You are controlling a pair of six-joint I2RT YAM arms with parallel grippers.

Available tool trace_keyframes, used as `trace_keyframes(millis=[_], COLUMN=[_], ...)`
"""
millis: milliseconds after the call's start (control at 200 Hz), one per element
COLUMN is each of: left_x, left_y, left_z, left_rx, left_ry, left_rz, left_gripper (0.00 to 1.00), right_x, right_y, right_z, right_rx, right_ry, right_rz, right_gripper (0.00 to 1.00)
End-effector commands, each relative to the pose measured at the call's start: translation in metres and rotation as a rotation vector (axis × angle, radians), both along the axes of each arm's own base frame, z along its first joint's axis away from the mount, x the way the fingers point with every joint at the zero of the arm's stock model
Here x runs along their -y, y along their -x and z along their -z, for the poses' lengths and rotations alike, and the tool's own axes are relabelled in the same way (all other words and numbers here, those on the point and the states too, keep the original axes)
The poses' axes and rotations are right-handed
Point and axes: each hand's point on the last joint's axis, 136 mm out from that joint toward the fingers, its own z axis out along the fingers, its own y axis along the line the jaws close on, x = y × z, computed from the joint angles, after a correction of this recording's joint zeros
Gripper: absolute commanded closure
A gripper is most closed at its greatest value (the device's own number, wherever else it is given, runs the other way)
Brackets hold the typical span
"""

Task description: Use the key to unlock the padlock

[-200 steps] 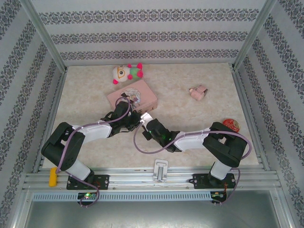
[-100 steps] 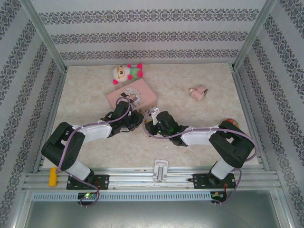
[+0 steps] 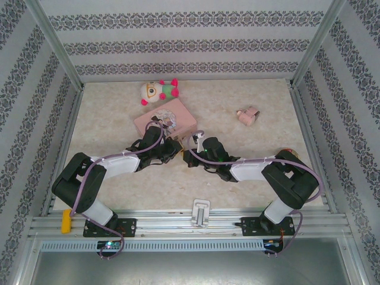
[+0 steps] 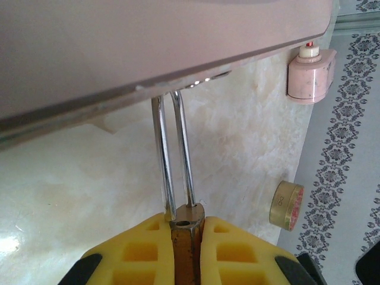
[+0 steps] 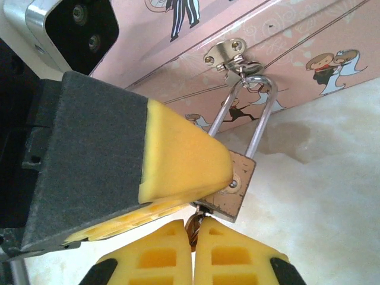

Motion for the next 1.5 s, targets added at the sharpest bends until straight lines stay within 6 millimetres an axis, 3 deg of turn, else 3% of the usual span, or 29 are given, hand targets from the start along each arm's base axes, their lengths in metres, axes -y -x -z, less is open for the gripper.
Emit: trace_keyframes(millis=[0, 150, 335, 450, 620, 914, 1049, 1239, 1499], left_x=[0.007, 0.006, 0.001, -0.001, -0.001, 0.000, -0.009, -0.035, -0.091], left_y=[0.019, 0.020, 0.018, 0.016, 0.013, 0.008, 0.010, 0.007, 0.000], left_z=[0.011, 0.010, 0.001, -0.005, -0.014, -0.040, -0.045, -0.058, -0.077], left_rx=[-0.065, -0.071, -0.045, -0.022, 0.010, 0.109, 0.129, 0.182, 0.245], left_ry=[0.007, 0.003, -0.022, -0.031, -0.037, -0.035, -0.079, -0.175, -0.375], left_rz=[0.069, 0.061, 0.050, 0.045, 0.048, 0.071, 0.059, 0.005, -0.080], left_gripper=[0.81, 0.55, 0.38, 0.22, 0.00, 0.01, 0.01, 0.01, 0.01], right_x=[0.021, 0.021, 0.022, 0.022, 0.021, 0.018, 0.021, 0.028, 0.045], right_y=[-0.031, -0.031, -0.031, -0.031, -0.031, -0.034, -0.032, -0.028, -0.023], right_z=[-0.002, 0.000, -0.002, -0.004, -0.003, 0.005, 0.007, 0.003, 0.000], right_rx=[0.003, 0.006, 0.021, 0.027, 0.027, -0.001, -0.013, -0.017, -0.034], right_ry=[-0.036, -0.030, -0.011, 0.001, 0.010, 0.020, 0.027, 0.084, 0.256], right_rz=[0.157, 0.154, 0.147, 0.143, 0.139, 0.158, 0.169, 0.177, 0.203], right_gripper=[1.00, 1.00, 1.00, 1.00, 0.92, 0.75, 0.71, 0.68, 0.62])
